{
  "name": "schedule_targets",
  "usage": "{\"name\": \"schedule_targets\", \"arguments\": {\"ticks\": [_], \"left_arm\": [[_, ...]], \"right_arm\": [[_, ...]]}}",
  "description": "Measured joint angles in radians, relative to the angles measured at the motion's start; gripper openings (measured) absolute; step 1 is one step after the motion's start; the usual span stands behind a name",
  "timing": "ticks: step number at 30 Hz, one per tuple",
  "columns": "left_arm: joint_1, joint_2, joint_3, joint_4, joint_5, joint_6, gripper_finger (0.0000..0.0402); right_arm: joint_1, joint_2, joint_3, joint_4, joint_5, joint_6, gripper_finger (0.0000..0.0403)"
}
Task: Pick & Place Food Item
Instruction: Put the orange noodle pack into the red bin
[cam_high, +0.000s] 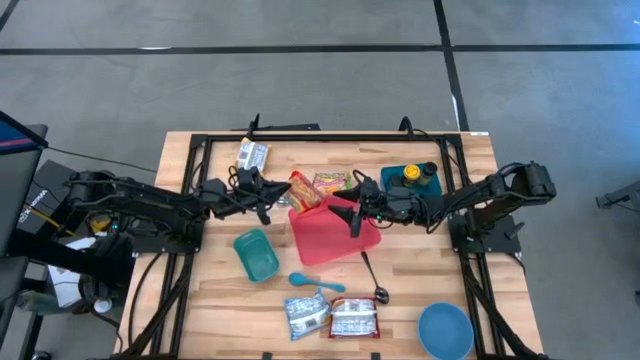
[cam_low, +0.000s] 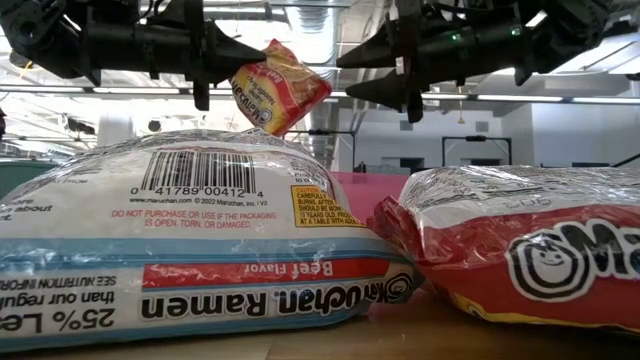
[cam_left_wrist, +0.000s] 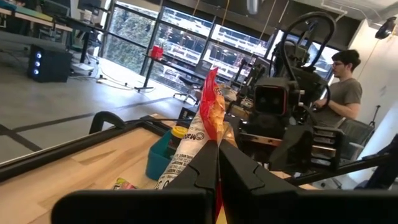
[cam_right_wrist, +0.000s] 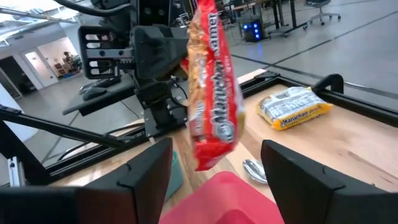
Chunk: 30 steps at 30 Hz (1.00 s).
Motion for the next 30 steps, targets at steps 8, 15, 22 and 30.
{"name": "schedule_targets", "arguments": {"ticks": [8, 15, 22, 30], "left_arm": [[0.0, 0.0, 0.0, 0.002, 0.0, -0.015, 0.0], [0.0, 0.016, 0.001, 0.022, 0.0, -0.019, 0.0], [0.0, 0.151, 0.042, 0.088, 0.004, -0.021, 0.0], [-0.009, 0.204, 0.078, 0.099, 0.031, -0.019, 0.0]], "right_arm": [[0.0, 0.0, 0.0, -0.007, 0.002, 0.0, 0.0235], [0.0, 0.0, 0.0, -0.015, 0.003, -0.003, 0.0234], [0.0, 0.0, 0.0, -0.053, 0.003, -0.003, 0.0234], [-0.004, 0.0, 0.0, -0.083, 0.003, -0.003, 0.0234]]}}
